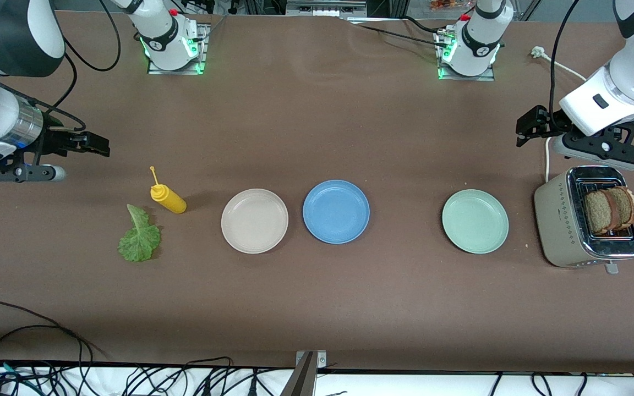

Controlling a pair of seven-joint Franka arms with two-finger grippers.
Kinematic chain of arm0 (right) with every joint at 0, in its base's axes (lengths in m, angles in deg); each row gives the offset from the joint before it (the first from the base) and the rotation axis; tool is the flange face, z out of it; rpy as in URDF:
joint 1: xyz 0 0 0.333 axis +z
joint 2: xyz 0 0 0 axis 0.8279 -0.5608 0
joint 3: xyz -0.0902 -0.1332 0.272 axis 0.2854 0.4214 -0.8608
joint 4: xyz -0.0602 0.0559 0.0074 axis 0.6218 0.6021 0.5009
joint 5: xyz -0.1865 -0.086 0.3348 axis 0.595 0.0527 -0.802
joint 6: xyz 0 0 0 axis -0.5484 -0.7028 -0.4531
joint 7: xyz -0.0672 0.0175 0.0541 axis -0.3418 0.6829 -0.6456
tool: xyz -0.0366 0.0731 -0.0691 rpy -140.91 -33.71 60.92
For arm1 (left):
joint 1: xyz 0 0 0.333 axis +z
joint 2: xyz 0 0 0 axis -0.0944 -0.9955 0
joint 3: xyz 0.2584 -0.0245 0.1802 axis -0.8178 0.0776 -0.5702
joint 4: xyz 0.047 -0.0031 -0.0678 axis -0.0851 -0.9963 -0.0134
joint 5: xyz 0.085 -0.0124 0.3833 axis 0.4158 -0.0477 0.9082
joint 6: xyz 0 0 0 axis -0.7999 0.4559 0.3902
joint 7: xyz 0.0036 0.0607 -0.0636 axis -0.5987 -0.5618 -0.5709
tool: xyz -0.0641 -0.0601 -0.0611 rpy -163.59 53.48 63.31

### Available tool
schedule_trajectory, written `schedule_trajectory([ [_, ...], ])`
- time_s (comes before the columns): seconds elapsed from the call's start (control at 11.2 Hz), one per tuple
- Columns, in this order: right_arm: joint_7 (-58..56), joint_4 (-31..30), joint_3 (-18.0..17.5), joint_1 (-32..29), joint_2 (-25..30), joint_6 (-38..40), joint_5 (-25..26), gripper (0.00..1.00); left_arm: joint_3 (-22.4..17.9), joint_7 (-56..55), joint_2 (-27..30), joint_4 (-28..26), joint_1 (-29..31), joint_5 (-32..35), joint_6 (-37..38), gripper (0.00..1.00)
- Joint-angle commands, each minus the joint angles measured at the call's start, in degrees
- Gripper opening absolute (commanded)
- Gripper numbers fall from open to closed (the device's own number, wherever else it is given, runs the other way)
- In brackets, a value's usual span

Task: Make sandwich in blue plate with both arms

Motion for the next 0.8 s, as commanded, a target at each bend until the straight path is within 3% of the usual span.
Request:
schedule_trajectory([
  [0.0,-0.01,1.33,-0.03,-0.12,-0.37,0.57,-0.65,1.00,0.02,1.01,0.25,0.58,0.12,0.46,0.54,1.00],
  [0.71,-0.10,1.24,0.05,-0.20,-0.19,1.01,-0.65,1.00,0.02,1.09,0.25,0.58,0.12,0.46,0.54,1.00],
])
